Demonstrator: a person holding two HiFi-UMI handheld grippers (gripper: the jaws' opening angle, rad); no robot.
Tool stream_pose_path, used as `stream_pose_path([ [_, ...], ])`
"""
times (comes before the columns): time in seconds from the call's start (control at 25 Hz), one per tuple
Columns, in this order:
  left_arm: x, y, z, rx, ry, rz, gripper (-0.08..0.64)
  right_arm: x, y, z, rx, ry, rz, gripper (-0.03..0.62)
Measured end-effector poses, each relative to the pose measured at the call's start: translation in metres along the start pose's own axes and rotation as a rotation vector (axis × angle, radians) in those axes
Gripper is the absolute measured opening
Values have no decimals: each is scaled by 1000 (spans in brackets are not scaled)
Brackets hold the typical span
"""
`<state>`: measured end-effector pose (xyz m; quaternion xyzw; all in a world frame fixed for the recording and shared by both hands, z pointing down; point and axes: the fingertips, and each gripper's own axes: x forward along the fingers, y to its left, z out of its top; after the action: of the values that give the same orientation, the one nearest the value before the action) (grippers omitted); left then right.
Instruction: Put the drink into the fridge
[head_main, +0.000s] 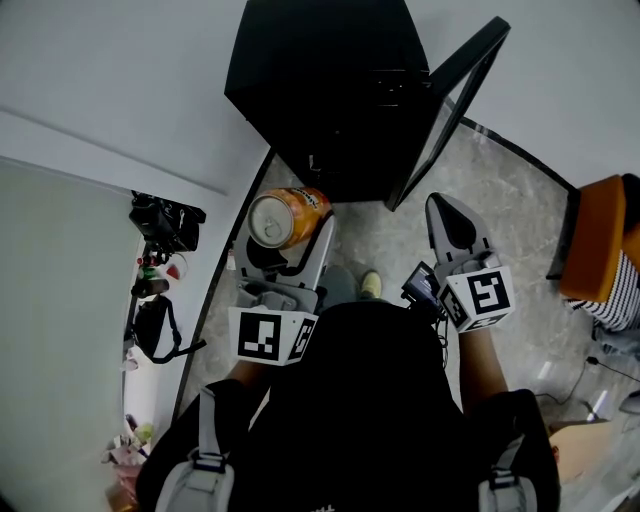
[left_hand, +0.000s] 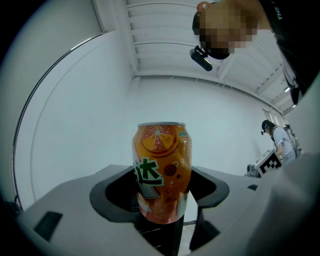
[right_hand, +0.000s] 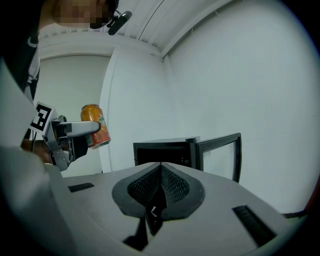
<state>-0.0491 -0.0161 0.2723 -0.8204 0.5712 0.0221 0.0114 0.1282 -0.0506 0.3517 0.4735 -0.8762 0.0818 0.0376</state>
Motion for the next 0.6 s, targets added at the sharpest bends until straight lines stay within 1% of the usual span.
stream_pose_path([
  [0.12,1,-2,1,3,0,-2,330,-3,0,-2,8,21,3,12],
  [0.24,1,-4,3,6,-1,-2,330,-3,-2,2,2,-13,6,12],
  [0.56,0,-6,3,7,-2,-2,330,-8,3,-10,17,57,25,12],
  [0.6,0,-6,4,7,-2,-1,330,-8,4,-9,20,49,24,12],
])
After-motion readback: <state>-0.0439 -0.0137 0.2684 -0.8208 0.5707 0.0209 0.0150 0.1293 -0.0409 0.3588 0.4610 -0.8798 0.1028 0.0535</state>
